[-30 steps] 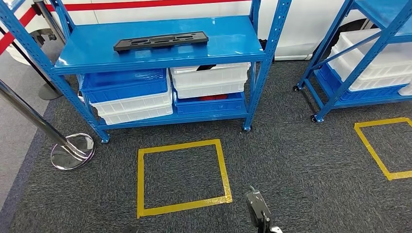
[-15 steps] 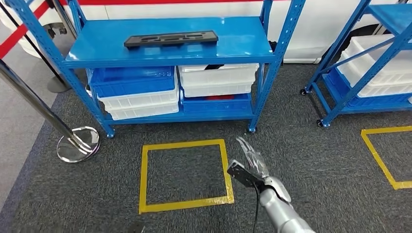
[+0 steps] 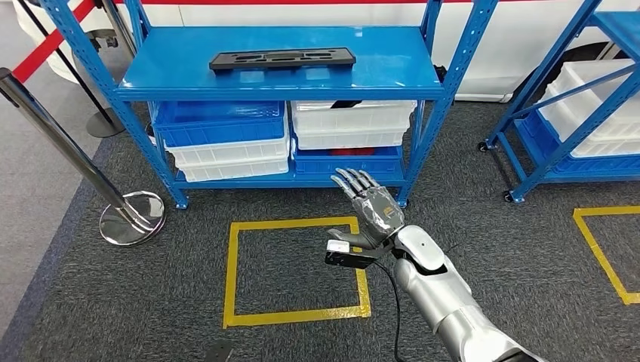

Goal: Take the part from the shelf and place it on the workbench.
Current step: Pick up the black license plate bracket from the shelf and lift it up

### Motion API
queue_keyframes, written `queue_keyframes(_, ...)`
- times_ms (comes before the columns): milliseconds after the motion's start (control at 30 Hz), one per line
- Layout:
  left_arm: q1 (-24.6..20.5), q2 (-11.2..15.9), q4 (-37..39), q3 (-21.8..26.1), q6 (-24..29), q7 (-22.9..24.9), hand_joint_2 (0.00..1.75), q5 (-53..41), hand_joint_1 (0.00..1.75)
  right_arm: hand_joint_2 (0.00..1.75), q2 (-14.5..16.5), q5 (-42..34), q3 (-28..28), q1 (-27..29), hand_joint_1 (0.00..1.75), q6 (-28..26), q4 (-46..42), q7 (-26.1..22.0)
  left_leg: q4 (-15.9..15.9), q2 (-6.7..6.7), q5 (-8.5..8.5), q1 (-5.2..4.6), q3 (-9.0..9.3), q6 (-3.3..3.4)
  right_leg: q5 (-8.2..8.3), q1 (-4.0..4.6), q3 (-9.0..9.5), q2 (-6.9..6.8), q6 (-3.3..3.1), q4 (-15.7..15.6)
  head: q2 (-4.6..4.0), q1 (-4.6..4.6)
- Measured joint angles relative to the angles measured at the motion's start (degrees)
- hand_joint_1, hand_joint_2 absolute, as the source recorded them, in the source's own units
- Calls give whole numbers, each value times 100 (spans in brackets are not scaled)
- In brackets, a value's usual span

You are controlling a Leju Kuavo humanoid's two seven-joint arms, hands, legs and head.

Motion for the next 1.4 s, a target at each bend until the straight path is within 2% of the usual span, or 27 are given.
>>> queue_keyframes(67,-6,-8,11,20,9,28,0,-71,0,0,-50,234,271,-69,0,-88,-212,99,-7,3,-27,7,12,-54,2,-18,29,-6,-46,-53,0,1)
queue_keyframes(133,-12,-15,20,40,25,51,0,-150,0,0,-87,458,505,-154,0,-186,-411,209,258,24,-180,11,-88,-115,0,-57,110,-23,-103,-116,0,0)
queue_keyframes(233,-25,-17,29,96,45,73,0,-267,0,0,-149,782,884,-306,0,-332,-659,368,1380,51,-599,58,-693,-187,-57,-61,205,-39,-140,-135,0,-1)
queue_keyframes(267,-22,-17,35,119,50,82,0,-303,0,0,-176,885,1018,-338,0,-373,-730,415,1634,58,-621,74,-870,-203,-86,-60,235,-40,-135,-133,0,-1)
queue_keyframes(300,-19,-17,42,137,56,92,0,-345,0,0,-205,992,1153,-363,0,-419,-804,468,1671,66,-525,90,-945,-216,-120,-61,274,-42,-126,-131,0,-1)
queue_keyframes(333,-17,-17,49,147,63,104,0,-384,0,0,-230,1100,1275,-386,0,-465,-876,522,1462,81,-315,108,-897,-224,-161,-63,325,-42,-112,-129,0,-1)
queue_keyframes(367,-18,-17,54,154,72,116,0,-423,0,0,-252,1204,1381,-413,0,-515,-945,576,1065,101,-39,125,-751,-229,-207,-66,384,-43,-95,-128,0,-1)
queue_keyframes(433,-32,-21,68,170,87,134,0,-485,0,0,-291,1364,1533,-487,0,-602,-1049,663,320,144,275,123,-420,-207,-299,-55,469,-45,-37,-120,0,-1)
queue_keyframes(500,-48,-27,81,185,100,147,0,-515,0,0,-328,1441,1635,-551,0,-645,-1121,703,52,154,251,91,-295,-128,-346,-42,489,-51,36,-114,0,0)
queue_keyframes(600,-54,-28,84,200,114,156,0,-521,0,0,-367,1450,1751,-583,0,-677,-1194,707,-8,115,178,74,-217,16,-370,-72,468,-57,126,17,0,2)
queue_keyframes(667,-65,-28,84,225,125,158,0,-519,0,0,-382,1432,1812,-616,0,-703,-1212,703,-30,100,121,70,-115,87,-505,-81,163,-52,150,542,0,3)
queue_keyframes(733,-70,-28,84,255,132,160,0,-511,0,0,-388,1419,1874,-633,0,-719,-1214,703,-30,90,44,42,-34,130,-744,-71,-382,-47,147,1308,0,3)
queue_keyframes(767,-64,-28,84,267,134,161,0,-507,0,0,-389,1418,1904,-625,0,-720,-1214,703,-30,78,-1,23,17,142,-819,-65,-615,-46,134,1559,0,3)
queue_keyframes(800,-53,-27,84,276,135,161,0,-504,0,0,-389,1416,1930,-616,0,-721,-1214,702,-30,62,-51,3,81,152,-809,-53,-763,-43,109,1634,0,3)
queue_keyframes(833,-39,-27,84,284,135,162,0,-502,0,0,-389,1410,1952,-611,0,-720,-1214,702,-30,45,-106,-15,159,161,-682,-33,-808,-41,68,1502,0,3)
queue_keyframes(867,-27,-28,87,286,135,162,0,-505,0,0,-391,1401,1969,-613,0,-720,-1214,703,-32,32,-165,-28,245,165,-433,3,-758,-38,13,1180,0,3)
queue_keyframes(933,-3,-36,112,288,135,163,0,-517,0,0,-404,1369,1988,-625,0,-730,-1213,704,-41,7,-284,-43,384,155,198,111,-571,-24,-118,364,0,4)
queue_keyframes(967,-1,-41,127,288,135,166,0,-525,0,0,-415,1356,1994,-625,0,-739,-1214,706,-49,-2,-339,-48,426,136,396,155,-503,-11,-164,83,0,4)
queue_keyframes(1000,1,-45,140,289,135,171,0,-534,0,0,-427,1345,1999,-617,0,-750,-1215,708,-44,-9,-371,-53,459,116,492,180,-467,1,-191,-77,0,4)
queue_keyframes(1067,-9,-48,144,290,131,183,0,-559,0,0,-445,1339,2006,-586,0,-773,-1235,715,1,-10,-389,-65,495,73,449,164,-386,10,-205,-152,0,4)
queue_keyframes(1133,-15,-46,144,290,125,200,0,-579,0,0,-472,1335,2005,-558,0,-792,-1272,722,297,12,-366,-61,398,30,396,131,-228,-3,-231,-215,0,4)
queue_keyframes(1200,-26,-43,145,290,123,222,0,-576,0,0,-492,1333,2009,-542,0,-797,-1302,719,934,38,-474,-25,31,-30,309,116,-84,-14,-252,-250,0,4)
queue_keyframes(1233,-28,-40,145,291,123,230,0,-565,0,0,-491,1333,2013,-534,0,-791,-1309,714,1263,44,-620,3,-212,-67,257,110,-32,-17,-255,-251,0,3)
queue_keyframes(1300,-15,-30,145,292,123,238,0,-543,0,0,-490,1332,2020,-507,0,-769,-1316,704,1562,52,-908,69,-571,-152,139,87,94,-12,-229,-247,0,3)
queue_keyframes(1333,-6,-26,145,292,123,238,0,-538,0,0,-490,1331,2021,-494,0,-759,-1318,702,1460,61,-901,101,-630,-195,73,69,172,-9,-207,-241,0,3)
queue_keyframes(1367,2,-23,145,292,122,237,0,-540,0,0,-489,1330,2021,-483,0,-755,-1320,703,1199,73,-741,134,-612,-234,0,47,257,-8,-179,-228,0,3)
queue_keyframes(1400,10,-22,146,292,117,237,0,-545,0,0,-489,1329,2021,-477,0,-754,-1322,703,828,90,-424,168,-545,-269,-77,29,325,-9,-146,-212,0,4)
